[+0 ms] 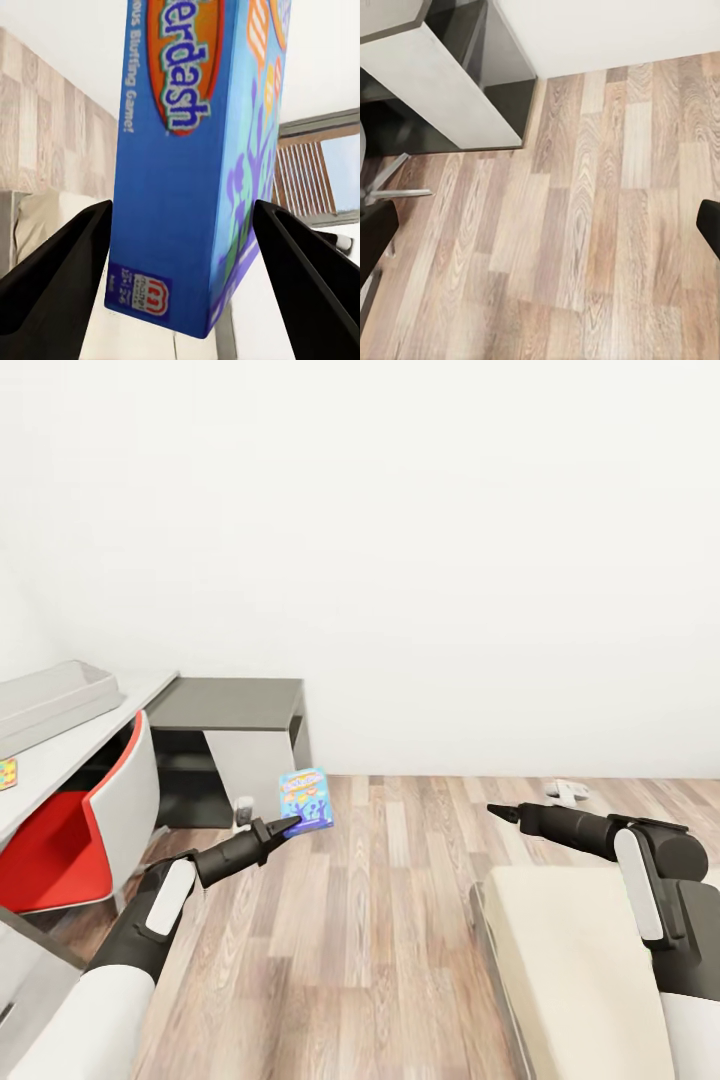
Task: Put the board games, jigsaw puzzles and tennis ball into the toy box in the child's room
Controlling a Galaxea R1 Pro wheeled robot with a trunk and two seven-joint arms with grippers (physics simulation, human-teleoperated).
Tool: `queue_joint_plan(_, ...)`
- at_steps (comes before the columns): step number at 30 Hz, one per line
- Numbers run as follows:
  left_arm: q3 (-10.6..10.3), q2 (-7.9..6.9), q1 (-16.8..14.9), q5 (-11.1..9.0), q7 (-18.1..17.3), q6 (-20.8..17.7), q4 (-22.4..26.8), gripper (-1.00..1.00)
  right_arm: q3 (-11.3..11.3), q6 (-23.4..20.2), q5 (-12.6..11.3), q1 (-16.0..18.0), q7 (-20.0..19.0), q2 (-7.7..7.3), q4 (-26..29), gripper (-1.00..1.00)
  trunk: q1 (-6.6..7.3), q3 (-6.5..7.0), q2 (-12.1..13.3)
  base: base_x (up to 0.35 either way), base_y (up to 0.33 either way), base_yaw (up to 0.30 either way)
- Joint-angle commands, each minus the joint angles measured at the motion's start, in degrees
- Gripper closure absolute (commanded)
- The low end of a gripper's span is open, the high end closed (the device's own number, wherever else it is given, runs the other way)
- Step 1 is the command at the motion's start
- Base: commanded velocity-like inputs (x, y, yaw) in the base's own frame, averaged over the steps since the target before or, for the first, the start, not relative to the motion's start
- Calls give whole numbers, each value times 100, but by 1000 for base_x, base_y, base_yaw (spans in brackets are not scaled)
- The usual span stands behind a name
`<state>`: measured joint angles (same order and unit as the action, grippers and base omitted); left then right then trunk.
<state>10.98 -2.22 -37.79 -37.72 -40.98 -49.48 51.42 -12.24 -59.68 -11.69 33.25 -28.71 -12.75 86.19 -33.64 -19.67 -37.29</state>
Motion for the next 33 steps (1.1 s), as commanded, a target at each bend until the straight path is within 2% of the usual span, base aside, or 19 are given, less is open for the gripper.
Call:
queue_joint_plan(1,7,1,-6,-25,-8,-36,0,100,-7,-32,0,6,-21,0,3,-100,-5,-7,-6,328,169,0)
queue_joint_plan(11,2,4,-5,-52,22,-73,6,100,-8,-32,0,7,-21,0,4,-100,-5,-7,-6,328,129,94)
queue_joint_plan(15,-2,35,-7,-53,27,-207,58,100,-18,-32,0,8,-21,-4,7,-100,-5,-7,-6,333,42,241)
queue_joint_plan(18,-9,107,-6,-37,85,-387,276,100,-36,-32,-4,7,-21,-6,16,-100,-5,-7,-6,334,23,266)
queue_joint_plan(21,-8,250,8,-27,278,-552,608,100,-56,-32,-6,6,-21,-7,42,-100,-5,-7,-6,335,12,280)
queue_joint_plan(25,-8,418,65,-38,736,-737,1032,100,-54,-32,-7,6,-21,-8,70,-100,-5,-7,-6,336,5,288)
queue_joint_plan(28,-6,465,89,-52,934,-789,1183,100,-46,-32,-8,6,-21,-11,78,-100,-5,-7,-6,336,3,276)
queue_joint_plan(29,-3,502,119,-64,1110,-837,1326,100,-43,-32,-8,6,-21,-12,88,-100,-5,-7,-6,336,1,232)
queue_joint_plan(33,1,517,138,-74,1193,-867,1400,100,-50,-32,-8,6,-21,-12,94,-100,-5,-7,-6,336,1,218)
